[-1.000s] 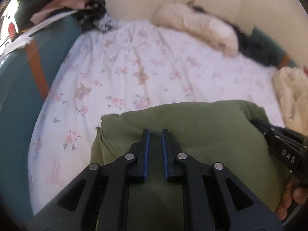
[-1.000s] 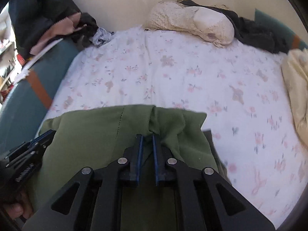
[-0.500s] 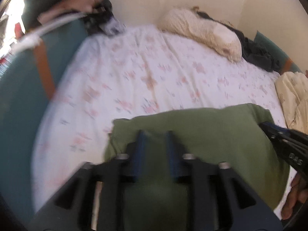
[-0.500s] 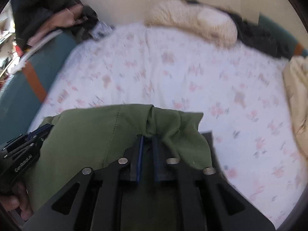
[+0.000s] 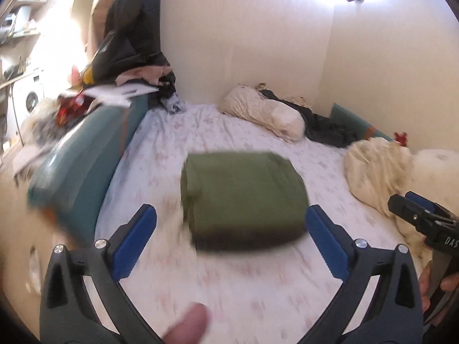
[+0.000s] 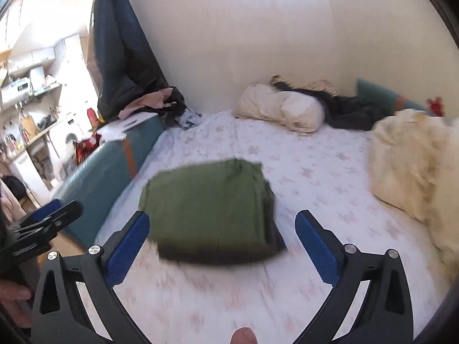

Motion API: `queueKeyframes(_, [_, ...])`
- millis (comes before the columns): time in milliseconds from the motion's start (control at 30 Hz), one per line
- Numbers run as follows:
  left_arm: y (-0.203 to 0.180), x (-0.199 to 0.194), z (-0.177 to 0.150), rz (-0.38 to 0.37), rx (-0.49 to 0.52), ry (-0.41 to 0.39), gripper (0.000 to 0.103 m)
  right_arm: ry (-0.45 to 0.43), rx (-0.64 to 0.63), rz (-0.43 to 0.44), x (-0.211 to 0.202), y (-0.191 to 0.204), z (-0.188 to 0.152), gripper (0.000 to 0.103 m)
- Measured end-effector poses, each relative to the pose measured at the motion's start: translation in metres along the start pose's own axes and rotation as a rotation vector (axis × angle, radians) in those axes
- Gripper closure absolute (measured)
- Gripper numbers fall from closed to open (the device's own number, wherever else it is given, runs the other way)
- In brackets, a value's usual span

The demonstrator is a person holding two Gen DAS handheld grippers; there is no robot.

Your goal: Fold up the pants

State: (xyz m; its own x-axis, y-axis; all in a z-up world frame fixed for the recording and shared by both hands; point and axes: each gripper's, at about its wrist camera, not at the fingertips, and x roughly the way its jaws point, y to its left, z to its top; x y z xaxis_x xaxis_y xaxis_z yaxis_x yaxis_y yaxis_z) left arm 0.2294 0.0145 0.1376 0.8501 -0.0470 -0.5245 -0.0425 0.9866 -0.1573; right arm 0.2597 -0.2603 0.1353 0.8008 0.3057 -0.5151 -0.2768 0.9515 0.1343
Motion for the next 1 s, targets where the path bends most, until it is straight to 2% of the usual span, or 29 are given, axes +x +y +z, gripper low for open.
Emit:
queueKeyframes(100, [-0.004, -0.048, -0.040, 0.004, -0.003, 0.030, 0.001, -0.003, 0.000, -0.031, -0.057, 0.013, -0.043, 0.000])
queueKeyframes(233, [-0.004, -0.110, -0.088, 0.009, -0.007, 0.011, 0.001, 0.007, 0.015, -0.034, -0.112, 0.022, -0.090, 0.000])
queueKeyframes(367, [-0.006, -0.151, -0.127, 0.050, 0.070, -0.037, 0.001, -0.020, 0.016, -0.055, -0.156, 0.027, -0.127, 0.000])
queueKeyframes(467, [-0.004, -0.168, -0.149, 0.066, 0.081, -0.029, 0.001, -0.028, 0.030, -0.061, -0.177, 0.028, -0.152, 0.000])
queueKeyframes(567, [-0.003, -0.181, -0.172, 0.071, 0.072, -0.021, 0.001, -0.017, 0.037, -0.069, -0.187, 0.032, -0.180, 0.000])
queueKeyframes(667, [-0.003, -0.194, -0.192, 0.107, 0.084, -0.018, 0.001, 0.001, 0.059, -0.070, -0.187, 0.033, -0.205, 0.000])
queueKeyframes(733, [-0.001, -0.194, -0.205, 0.084, 0.088, -0.015, 0.001, -0.025, 0.033, -0.067, -0.191, 0.039, -0.220, 0.000])
queueKeyframes(800, [-0.003, -0.190, -0.214, 0.089, 0.109, 0.002, 0.001, -0.054, 0.012, -0.045, -0.193, 0.045, -0.228, 0.000])
queueKeyframes(867, [-0.002, -0.182, -0.222, 0.085, 0.087, 0.022, 0.001, -0.070, 0.039, 0.002, -0.193, 0.048, -0.234, 0.000])
queueKeyframes(1000, [-0.006, -0.176, -0.232, 0.076, 0.094, 0.028, 0.001, -0.036, 0.005, -0.026, -0.179, 0.056, -0.241, 0.000])
